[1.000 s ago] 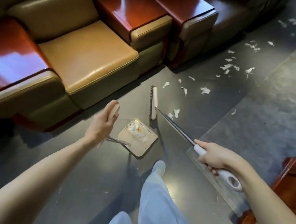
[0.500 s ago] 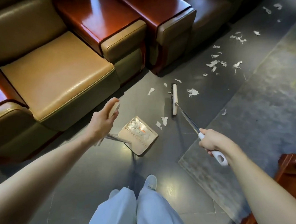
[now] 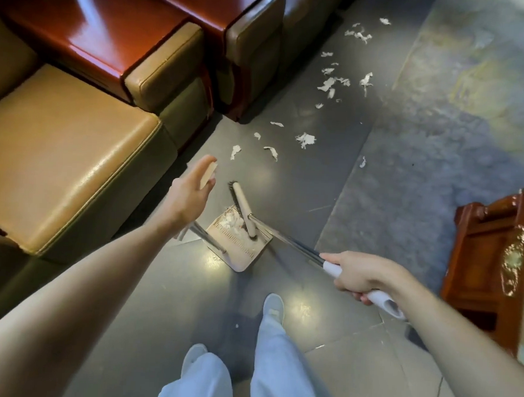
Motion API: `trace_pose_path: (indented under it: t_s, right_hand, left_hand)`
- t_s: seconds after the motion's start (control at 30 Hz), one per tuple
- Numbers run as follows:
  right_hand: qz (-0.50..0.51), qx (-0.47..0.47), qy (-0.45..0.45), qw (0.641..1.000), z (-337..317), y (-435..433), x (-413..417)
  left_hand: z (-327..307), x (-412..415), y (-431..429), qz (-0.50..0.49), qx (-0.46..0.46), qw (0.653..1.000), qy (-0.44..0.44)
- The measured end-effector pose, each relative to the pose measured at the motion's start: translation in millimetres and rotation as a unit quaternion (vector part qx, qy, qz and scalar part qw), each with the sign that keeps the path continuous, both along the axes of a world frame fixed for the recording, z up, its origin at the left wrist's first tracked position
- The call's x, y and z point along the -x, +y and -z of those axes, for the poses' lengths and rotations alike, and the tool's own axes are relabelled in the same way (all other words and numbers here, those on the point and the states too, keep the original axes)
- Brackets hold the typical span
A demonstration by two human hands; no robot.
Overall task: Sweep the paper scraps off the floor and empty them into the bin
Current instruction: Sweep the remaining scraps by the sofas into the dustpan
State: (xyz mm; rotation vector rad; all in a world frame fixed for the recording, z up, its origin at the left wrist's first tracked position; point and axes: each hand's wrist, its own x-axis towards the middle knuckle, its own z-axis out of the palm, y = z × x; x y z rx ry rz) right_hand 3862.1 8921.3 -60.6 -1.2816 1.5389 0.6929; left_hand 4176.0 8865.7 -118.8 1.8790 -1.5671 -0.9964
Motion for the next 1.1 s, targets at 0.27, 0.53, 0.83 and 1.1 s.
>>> trace_pose_path:
  t_s: [0.27, 0.53, 0.83, 1.1]
  right_hand:
    - [0.199, 0.036, -0.036, 0.979, -26, 128, -42]
    - [0.338, 0.032, -0.072, 0.938, -31, 242, -65]
    - [0.384, 0.04, -0.058, 0.921, -24, 373, -86]
    - [0.339, 0.041, 0.009, 0.94, 7, 444, -144]
  left_hand:
    - [-11, -57, 88, 0.064, 0.008, 0.998, 0.011]
    - [-28, -102, 203, 0.081, 0.01, 0.996, -0.022]
    - [-44, -150, 328, 0.101, -0.009, 0.995, -0.018]
    - [-32, -185, 366, 0.156, -0.048, 0.986, -0.024]
